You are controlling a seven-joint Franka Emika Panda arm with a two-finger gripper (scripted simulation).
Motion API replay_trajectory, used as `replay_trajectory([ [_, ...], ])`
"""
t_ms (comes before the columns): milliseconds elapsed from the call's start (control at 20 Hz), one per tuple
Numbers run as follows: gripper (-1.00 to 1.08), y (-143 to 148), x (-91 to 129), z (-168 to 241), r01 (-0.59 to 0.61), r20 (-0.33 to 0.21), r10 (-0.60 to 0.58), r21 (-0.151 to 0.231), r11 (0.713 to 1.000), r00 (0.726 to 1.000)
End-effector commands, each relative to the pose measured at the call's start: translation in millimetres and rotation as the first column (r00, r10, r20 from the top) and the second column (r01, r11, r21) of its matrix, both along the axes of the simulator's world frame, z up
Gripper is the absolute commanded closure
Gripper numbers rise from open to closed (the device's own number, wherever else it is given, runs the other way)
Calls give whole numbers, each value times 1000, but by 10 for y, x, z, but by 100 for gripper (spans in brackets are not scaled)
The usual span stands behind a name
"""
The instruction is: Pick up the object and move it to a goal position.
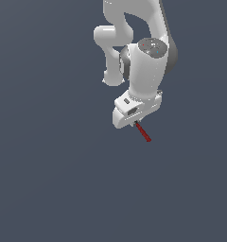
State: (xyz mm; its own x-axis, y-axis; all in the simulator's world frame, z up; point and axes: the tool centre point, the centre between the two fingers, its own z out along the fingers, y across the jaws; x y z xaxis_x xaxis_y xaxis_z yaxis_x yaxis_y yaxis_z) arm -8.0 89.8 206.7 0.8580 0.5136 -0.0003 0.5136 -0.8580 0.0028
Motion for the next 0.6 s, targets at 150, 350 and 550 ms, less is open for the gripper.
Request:
replay_trajectory([
  [150, 108, 313, -160, 585, 0, 0, 0, 0, 1000, 1000],
  [350, 108, 513, -252, 957, 0, -1, 0, 0, 1000, 1000],
  [550, 108, 674, -316, 1254, 0, -1, 0, 1, 1000, 1000],
])
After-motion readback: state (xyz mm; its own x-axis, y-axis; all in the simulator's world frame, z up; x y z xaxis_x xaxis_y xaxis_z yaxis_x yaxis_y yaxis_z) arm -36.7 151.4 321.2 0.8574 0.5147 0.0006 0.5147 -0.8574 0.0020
